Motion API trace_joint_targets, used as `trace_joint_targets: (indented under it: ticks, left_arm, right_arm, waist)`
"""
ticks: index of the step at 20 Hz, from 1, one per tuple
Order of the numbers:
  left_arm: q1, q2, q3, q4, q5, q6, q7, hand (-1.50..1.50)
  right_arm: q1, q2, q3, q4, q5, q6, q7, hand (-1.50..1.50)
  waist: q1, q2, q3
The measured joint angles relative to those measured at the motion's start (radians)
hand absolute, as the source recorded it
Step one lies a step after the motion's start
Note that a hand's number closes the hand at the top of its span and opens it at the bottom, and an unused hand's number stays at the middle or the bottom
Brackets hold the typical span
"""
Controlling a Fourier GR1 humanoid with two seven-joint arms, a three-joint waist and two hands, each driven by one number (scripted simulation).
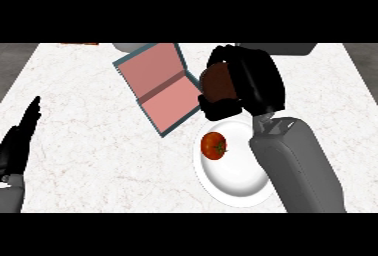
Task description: Pick the cupcake from the plate and place it in the cardboard box
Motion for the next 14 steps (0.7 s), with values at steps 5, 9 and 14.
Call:
trace_joint_targets:
  ticks: [5, 9, 14]
  left_arm:
    - [-0.015, -0.024, -0.017, 0.013, -0.022, 0.017, -0.005, 0.0]
    - [-0.028, -0.027, -0.018, 0.013, -0.026, 0.014, 0.004, 0.0]
    - [-0.045, -0.038, -0.036, -0.002, -0.035, 0.008, 0.018, 0.0]
  right_arm:
    - [-0.19, 0.034, -0.028, 0.221, -0.09, -0.11, 0.045, 1.5]
    - [-0.333, 0.044, -0.034, 0.391, -0.191, -0.177, 0.089, 1.5]
    - [-0.471, 0.048, -0.068, 0.647, -0.289, -0.28, 0.036, 1.5]
  waist:
    - [0.011, 0.004, 0.0]
    - [0.02, 0.006, 0.0]
    - [0.04, 0.012, 0.0]
